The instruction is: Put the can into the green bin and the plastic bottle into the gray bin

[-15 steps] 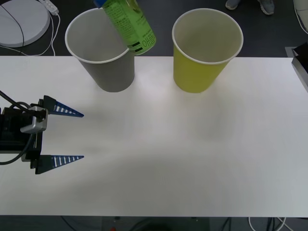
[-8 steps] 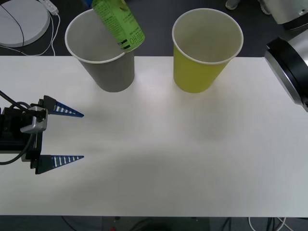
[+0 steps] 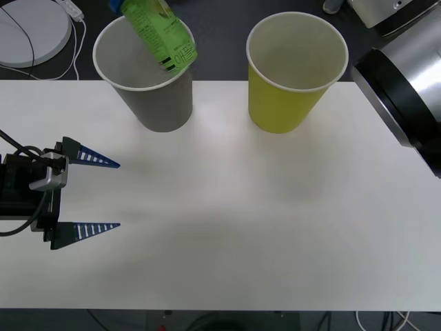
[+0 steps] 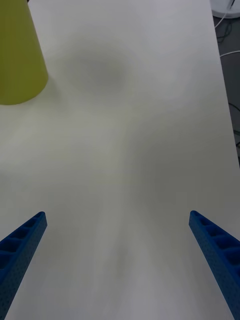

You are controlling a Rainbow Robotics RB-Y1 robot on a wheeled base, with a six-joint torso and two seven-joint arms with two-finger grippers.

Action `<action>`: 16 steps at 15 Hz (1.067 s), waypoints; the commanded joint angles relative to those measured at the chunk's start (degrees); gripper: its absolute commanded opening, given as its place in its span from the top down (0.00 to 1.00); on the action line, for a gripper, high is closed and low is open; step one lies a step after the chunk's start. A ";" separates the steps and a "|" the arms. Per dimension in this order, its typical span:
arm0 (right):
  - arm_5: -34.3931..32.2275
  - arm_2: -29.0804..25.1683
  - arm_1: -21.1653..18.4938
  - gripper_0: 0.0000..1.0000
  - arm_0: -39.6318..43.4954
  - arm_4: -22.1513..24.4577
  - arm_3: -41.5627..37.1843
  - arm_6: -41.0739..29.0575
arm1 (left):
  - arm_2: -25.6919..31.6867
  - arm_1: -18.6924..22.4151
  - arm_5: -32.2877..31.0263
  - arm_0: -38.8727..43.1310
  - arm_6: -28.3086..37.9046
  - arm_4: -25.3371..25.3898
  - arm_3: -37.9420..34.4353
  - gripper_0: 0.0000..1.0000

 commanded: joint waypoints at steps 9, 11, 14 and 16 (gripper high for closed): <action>9.09 0.00 4.79 1.00 -2.80 5.66 7.96 0.00 | 0.00 0.00 0.00 0.00 0.00 0.00 0.00 0.00; 9.53 0.00 5.05 1.00 -2.80 6.19 8.31 0.00 | 0.00 0.00 0.00 0.00 0.00 0.00 0.00 0.00; 9.71 0.00 5.05 1.00 -2.72 6.10 8.40 0.00 | 0.00 0.00 0.00 0.00 0.00 0.00 0.00 0.00; 9.88 0.00 5.14 0.87 -2.72 6.10 8.31 0.00 | 0.00 0.00 0.00 0.00 0.00 0.00 0.00 0.00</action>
